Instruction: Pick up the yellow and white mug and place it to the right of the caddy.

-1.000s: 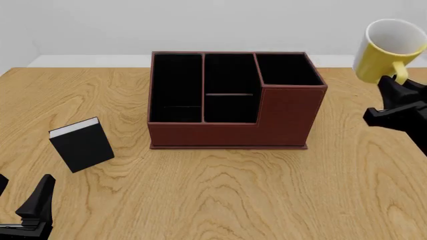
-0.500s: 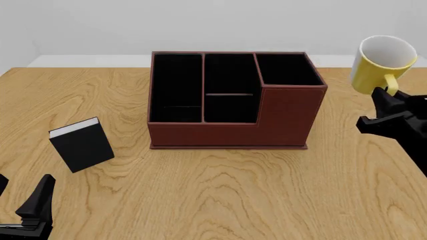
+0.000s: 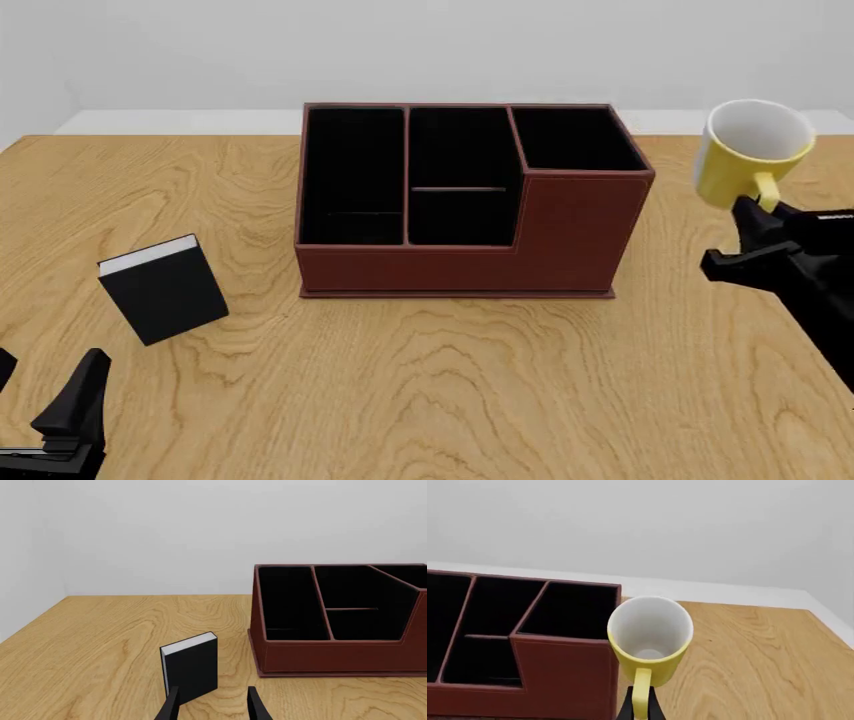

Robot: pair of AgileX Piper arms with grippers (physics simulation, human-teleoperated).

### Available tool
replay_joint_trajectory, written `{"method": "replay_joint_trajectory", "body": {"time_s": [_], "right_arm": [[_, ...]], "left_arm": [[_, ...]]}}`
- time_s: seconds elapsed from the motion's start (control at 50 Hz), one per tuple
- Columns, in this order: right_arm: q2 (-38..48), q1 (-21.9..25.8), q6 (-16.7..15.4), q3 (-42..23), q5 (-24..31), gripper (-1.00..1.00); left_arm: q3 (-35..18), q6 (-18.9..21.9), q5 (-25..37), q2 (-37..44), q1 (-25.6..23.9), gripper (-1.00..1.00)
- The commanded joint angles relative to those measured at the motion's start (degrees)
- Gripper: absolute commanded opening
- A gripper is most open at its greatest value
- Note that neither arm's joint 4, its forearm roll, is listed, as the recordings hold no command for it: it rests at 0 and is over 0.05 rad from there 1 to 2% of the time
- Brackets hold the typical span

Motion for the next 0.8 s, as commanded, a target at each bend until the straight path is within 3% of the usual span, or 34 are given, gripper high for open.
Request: {"method": "replay_joint_trajectory", "body": {"time_s": [0.02,0.2,0.26,0.36,0.8], "right_arm": [[2.4,-0.5,0.5,1.4,-3.2,-1.00],[4.5,-0.7,0.5,2.5,-5.3,-1.00],[4.9,0.0,2.4,2.2,-4.8,-1.00],[5.6,-0.9,0.6,3.0,-6.4,-1.00],[10.6,-1.0,0.3,5.1,-11.6,-1.00]], "left_arm": [[0.0,0.0,0.0,0.0,0.0,1.00],[0.0,0.0,0.0,0.0,0.0,1.00],[0.0,0.0,0.0,0.0,0.0,1.00],[0.0,0.0,0.0,0.0,0.0,1.00],[0.0,0.0,0.0,0.0,0.0,1.00]]}}
